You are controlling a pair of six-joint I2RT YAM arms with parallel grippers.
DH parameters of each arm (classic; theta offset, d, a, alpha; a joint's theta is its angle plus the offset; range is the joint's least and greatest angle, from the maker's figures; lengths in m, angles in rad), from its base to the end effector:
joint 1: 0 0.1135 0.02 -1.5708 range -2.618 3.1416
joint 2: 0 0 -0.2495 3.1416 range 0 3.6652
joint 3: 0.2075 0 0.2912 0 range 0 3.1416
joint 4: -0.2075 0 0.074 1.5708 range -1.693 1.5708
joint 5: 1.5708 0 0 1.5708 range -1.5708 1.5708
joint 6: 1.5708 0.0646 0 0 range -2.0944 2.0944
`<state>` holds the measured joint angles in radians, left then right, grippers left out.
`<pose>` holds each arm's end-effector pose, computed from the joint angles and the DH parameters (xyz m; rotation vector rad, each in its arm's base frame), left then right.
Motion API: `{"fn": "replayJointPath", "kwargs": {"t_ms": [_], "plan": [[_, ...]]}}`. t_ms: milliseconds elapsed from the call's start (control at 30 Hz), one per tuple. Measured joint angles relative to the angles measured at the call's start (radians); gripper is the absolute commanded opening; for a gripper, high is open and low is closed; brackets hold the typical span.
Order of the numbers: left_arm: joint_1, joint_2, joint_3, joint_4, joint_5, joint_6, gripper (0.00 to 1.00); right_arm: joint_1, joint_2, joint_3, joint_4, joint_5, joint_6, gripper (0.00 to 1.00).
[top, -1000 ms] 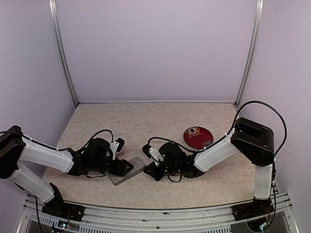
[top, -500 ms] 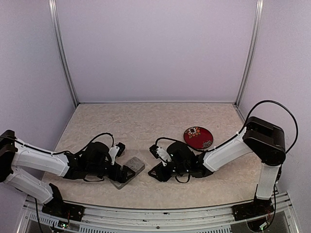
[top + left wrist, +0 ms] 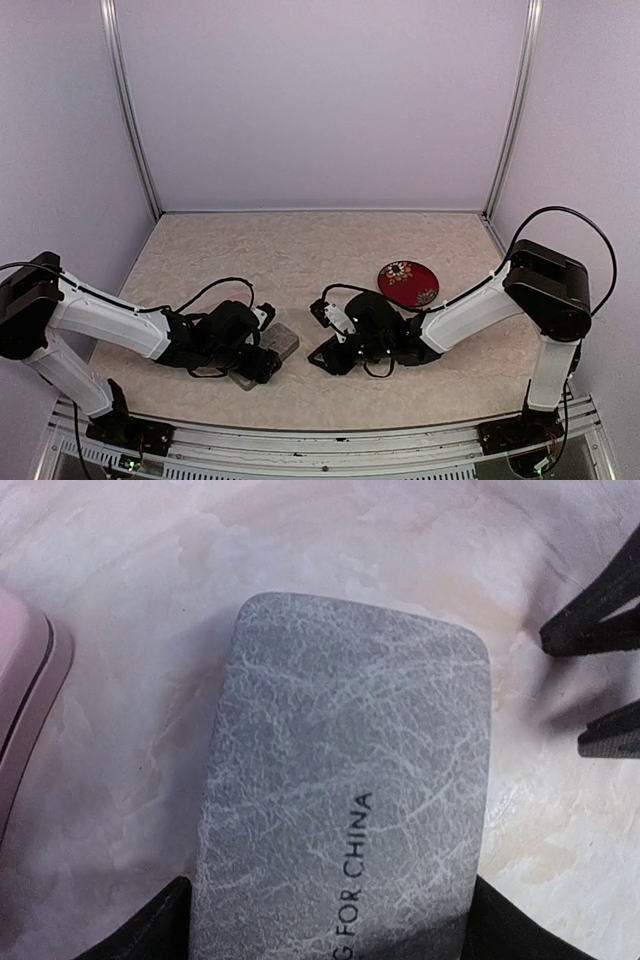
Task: Organize the sunglasses
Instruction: Pick up the case with sunglasses from the center of the board, then move the case with sunglasses to the center of the board.
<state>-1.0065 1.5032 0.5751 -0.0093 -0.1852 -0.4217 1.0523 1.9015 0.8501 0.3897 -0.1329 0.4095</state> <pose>0.1723 -0.2500 0.0595 0.6535 2.4369 -0.3643 0.1925 0.3546 0.0471 -0.8308 2.2487 0.9003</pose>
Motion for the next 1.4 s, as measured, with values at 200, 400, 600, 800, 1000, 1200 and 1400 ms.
{"fn": "replayJointPath", "kwargs": {"t_ms": [200, 400, 600, 800, 1000, 1200, 1400], "plan": [[0.011, 0.080, 0.090, -0.022, -0.028, 0.008, 0.65, -0.003, -0.018, -0.021, -0.002, 0.011, 0.006, 0.45], [0.085, 0.214, 0.235, -0.020, -0.016, 0.039, 0.86, -0.004, -0.032, -0.035, -0.005, 0.027, 0.016, 0.45], [0.124, 0.228, 0.293, -0.013, -0.014, 0.085, 0.99, -0.008, -0.056, -0.068, -0.003, 0.043, 0.026, 0.45], [0.195, 0.076, 0.240, -0.018, -0.008, 0.098, 0.99, -0.009, -0.063, -0.078, 0.002, 0.045, 0.030, 0.45], [0.355, -0.031, 0.206, -0.021, -0.024, 0.121, 0.98, -0.009, -0.063, -0.078, 0.004, 0.043, 0.029, 0.45], [0.470, 0.008, 0.169, -0.021, -0.027, 0.131, 0.91, -0.009, -0.063, -0.080, 0.006, 0.040, 0.029, 0.45], [0.484, 0.009, 0.085, -0.013, -0.028, 0.089, 0.84, -0.010, -0.068, -0.105, 0.041, 0.040, 0.030, 0.45]]}}
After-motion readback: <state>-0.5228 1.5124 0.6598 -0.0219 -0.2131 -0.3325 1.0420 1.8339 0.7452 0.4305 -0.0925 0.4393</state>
